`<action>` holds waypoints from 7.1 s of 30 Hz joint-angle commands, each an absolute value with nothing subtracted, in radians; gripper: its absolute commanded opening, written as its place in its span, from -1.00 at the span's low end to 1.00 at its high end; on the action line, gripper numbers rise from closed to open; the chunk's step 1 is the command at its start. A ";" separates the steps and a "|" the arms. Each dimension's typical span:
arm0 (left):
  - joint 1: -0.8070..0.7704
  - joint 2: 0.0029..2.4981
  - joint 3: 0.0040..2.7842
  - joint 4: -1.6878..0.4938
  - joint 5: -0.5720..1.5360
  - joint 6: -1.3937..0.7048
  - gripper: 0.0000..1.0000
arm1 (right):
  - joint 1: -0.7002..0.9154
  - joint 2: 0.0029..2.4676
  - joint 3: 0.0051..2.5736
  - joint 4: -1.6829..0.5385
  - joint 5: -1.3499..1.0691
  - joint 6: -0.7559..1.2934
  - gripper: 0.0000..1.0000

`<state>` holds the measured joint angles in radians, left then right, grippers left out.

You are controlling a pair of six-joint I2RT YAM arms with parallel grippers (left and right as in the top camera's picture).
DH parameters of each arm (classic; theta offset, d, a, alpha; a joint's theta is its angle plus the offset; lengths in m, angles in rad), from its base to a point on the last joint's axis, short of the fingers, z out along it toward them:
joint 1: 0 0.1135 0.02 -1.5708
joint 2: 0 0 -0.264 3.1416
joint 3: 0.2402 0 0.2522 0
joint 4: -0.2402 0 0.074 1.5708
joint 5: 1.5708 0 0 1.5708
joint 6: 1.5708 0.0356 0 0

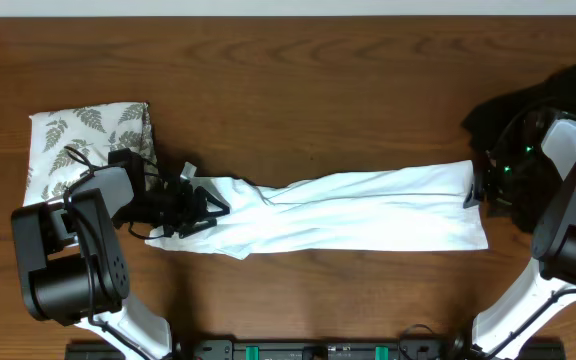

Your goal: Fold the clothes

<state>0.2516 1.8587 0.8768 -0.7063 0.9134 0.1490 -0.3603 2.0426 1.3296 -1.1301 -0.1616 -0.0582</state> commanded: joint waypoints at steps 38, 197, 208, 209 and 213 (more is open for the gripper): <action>0.263 1.782 0.933 -0.770 0.780 0.143 0.27 | -0.353 2.025 1.249 -1.013 -0.315 -0.038 -0.97; 0.263 1.549 0.934 -0.785 0.800 0.117 0.96 | 0.477 1.820 1.411 -1.083 -0.052 0.075 -0.96; 0.263 1.549 0.934 -0.784 0.800 0.117 0.96 | 0.494 1.820 1.411 -1.074 -0.080 0.074 -0.91; 0.263 1.549 0.934 -0.784 0.800 0.117 0.96 | 0.495 1.820 1.411 -1.074 -0.080 0.074 -0.88; 0.263 1.549 0.934 -0.784 0.800 0.118 0.96 | 0.500 1.820 1.411 -1.079 -0.080 0.074 -0.79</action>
